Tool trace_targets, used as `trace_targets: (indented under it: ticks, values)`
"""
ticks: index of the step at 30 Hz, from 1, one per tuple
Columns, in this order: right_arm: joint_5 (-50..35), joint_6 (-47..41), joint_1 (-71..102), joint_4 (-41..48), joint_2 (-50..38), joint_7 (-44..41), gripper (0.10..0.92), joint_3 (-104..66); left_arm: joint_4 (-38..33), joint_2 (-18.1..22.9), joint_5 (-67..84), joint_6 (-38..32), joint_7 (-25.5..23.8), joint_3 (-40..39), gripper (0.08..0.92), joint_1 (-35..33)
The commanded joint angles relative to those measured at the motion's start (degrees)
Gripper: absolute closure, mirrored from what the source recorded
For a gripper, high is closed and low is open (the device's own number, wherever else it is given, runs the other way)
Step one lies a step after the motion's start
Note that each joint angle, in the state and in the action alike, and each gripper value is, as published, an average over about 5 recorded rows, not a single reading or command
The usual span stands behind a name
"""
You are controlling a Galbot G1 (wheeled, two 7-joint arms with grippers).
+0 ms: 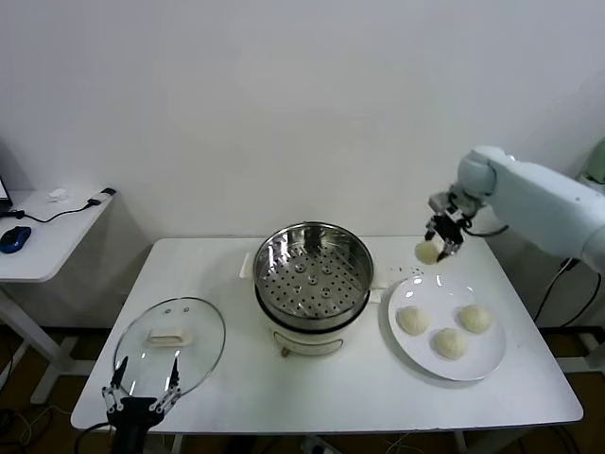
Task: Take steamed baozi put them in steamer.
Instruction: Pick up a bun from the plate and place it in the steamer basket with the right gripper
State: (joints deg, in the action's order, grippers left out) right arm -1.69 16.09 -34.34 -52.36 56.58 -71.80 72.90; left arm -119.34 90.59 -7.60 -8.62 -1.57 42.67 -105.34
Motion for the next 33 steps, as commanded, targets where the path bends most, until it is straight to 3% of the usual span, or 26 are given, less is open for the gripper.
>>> trace_targets:
  ticks: [1, 6, 14, 21, 33]
  values:
    - [10.87, 18.25, -11.52, -10.87, 10.05, 0.08, 0.465, 2.82, 0.07, 0.18, -0.15, -0.02, -0.07, -0.22, 0.177, -0.14]
    - [19.62, 22.4, -6.88, -12.06, 16.7, 2.94, 0.465, -2.5, 0.09, 0.45, -0.17, 0.07, -0.07, -0.55, 0.177, 0.02]
    - [30.98, 25.23, 3.89, -6.36, 23.55, 5.52, 0.465, -7.99, 0.33, 0.07, 0.37, -0.19, -0.02, -0.23, 0.177, -0.3]
    - [35.46, 25.23, 10.64, -2.08, 26.02, 5.94, 0.462, -10.0, 0.72, -0.28, 1.37, -0.36, 0.18, 0.44, 0.177, -0.61]
    - [35.94, 24.69, 13.76, 5.11, 27.5, 5.85, 0.457, -9.56, 0.96, -0.35, 1.39, -0.36, 0.18, 0.32, 0.177, -0.49]
